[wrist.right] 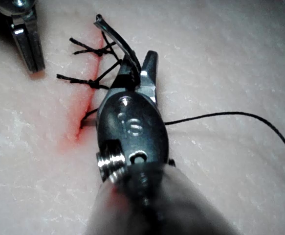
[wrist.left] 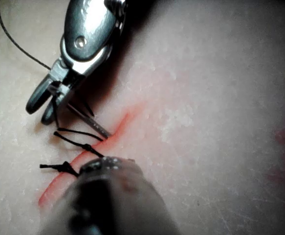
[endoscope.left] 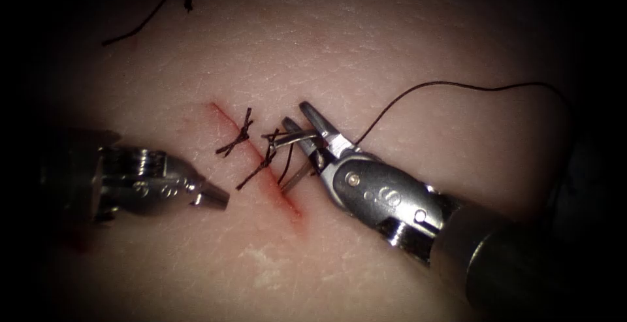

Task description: Wound Closure

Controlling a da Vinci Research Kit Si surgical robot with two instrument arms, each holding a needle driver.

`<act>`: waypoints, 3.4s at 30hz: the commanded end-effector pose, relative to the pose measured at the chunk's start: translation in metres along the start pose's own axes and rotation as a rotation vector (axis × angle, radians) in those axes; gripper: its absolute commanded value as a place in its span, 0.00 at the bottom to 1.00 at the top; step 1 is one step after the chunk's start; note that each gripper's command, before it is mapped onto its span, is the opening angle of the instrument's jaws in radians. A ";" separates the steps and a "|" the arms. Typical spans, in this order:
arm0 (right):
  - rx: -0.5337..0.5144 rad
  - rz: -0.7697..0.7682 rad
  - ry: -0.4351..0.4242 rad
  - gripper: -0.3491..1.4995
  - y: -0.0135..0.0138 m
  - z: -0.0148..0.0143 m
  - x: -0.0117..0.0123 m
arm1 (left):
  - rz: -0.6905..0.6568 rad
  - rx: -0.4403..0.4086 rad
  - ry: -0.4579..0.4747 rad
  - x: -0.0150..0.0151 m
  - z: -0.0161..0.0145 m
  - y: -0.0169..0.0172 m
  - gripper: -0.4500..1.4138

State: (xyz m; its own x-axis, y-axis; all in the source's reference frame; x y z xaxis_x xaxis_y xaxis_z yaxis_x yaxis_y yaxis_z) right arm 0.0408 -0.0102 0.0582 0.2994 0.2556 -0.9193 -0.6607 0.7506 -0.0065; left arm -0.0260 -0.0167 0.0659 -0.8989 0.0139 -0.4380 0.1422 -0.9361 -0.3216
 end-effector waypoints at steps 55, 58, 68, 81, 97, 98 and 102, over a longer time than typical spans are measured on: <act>0.015 0.363 0.062 0.00 0.0022 -0.0006 0.0003 | -0.049 0.067 0.154 -0.0003 0.0050 0.0026 0.00; 0.014 0.377 0.064 0.00 0.0024 -0.0005 0.0004 | -0.048 0.066 0.154 -0.0003 0.0053 0.0027 0.00; 0.044 0.446 0.059 0.00 0.0018 -0.0001 0.0003 | -0.050 0.069 0.152 -0.0008 0.0056 0.0026 0.00; 0.084 0.571 0.065 0.00 0.0012 0.0006 -0.0011 | -0.049 0.072 0.157 -0.0014 0.0058 0.0026 0.00; 0.114 0.677 0.079 0.00 0.0019 0.0007 -0.0012 | -0.047 0.076 0.153 -0.0022 0.0062 0.0027 0.00; 0.115 0.678 0.079 0.00 0.0020 0.0006 -0.0012 | -0.046 0.074 0.155 -0.0022 0.0063 0.0027 0.00; 0.120 0.699 0.085 0.00 0.0024 0.0004 -0.0011 | -0.051 0.075 0.154 -0.0023 0.0064 0.0027 0.00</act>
State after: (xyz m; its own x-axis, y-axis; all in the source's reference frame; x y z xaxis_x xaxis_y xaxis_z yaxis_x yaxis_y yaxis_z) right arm 0.0383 -0.0081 0.0587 -0.2237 0.6557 -0.7211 -0.5968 0.4928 0.6333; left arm -0.0259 -0.0208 0.0706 -0.8288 0.1085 -0.5489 0.0613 -0.9575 -0.2819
